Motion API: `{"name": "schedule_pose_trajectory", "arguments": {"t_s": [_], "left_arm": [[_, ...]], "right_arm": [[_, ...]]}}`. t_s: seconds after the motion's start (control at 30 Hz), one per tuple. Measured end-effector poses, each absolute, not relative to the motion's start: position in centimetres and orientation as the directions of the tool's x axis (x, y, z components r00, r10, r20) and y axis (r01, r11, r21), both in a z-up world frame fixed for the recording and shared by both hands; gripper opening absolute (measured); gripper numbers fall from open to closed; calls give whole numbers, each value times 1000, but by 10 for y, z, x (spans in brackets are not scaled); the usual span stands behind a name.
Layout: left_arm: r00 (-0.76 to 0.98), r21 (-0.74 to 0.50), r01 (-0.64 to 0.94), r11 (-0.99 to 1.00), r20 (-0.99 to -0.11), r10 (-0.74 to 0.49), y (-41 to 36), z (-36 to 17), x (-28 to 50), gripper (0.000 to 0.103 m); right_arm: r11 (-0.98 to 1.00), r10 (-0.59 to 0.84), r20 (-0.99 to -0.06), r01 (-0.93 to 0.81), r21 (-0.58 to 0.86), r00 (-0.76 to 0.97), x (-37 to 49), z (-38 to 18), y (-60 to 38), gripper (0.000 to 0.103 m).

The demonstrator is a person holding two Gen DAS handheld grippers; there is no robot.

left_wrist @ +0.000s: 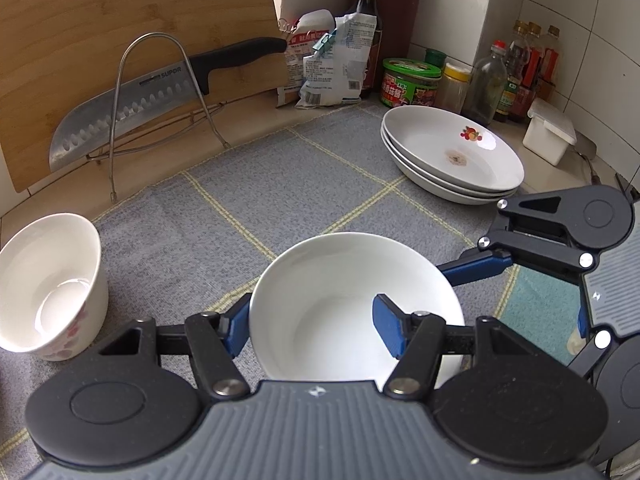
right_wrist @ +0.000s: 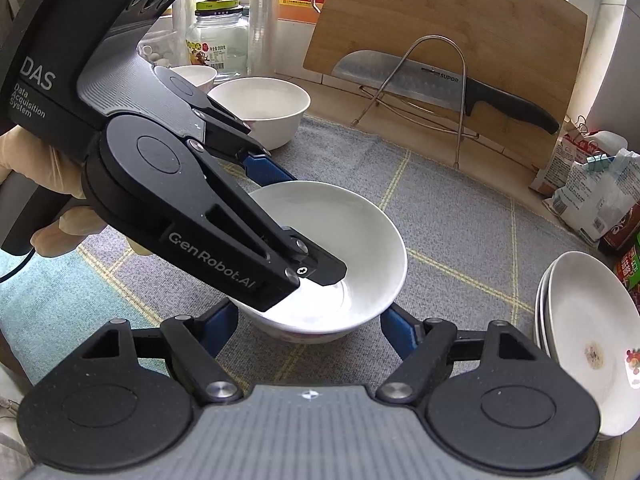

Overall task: Organize plates and bowls
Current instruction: 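Carry the white bowl with the left gripper toward the plate stack, then lower the bowl onto the mat and open the left gripper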

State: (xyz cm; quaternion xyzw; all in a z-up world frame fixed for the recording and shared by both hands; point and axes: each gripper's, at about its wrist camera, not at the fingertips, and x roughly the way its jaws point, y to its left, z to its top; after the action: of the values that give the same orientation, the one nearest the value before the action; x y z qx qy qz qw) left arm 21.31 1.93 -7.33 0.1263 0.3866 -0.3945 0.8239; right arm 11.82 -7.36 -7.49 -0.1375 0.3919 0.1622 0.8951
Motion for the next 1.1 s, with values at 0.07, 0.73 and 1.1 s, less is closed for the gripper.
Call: {"name": "schedule_pose_trajectory", "arguments": {"t_s": [0.07,0.73,1.1], "left_arm": [[390,-97,747,657,-736,-553,19,-74,213,63],[550,-25,669,743,-655,-518,47,-51,201,97],[680,-9,465,885,-636,-364,99,-48,194,97]], "right_arm": [[910,183,-746,-398,-118,640,118,-76,-74,82],[919,191,-704,-376,-116,684,109,-64,-78,103],[907,212,-694,-403,-122,688,115,-51,-70,103]]}}
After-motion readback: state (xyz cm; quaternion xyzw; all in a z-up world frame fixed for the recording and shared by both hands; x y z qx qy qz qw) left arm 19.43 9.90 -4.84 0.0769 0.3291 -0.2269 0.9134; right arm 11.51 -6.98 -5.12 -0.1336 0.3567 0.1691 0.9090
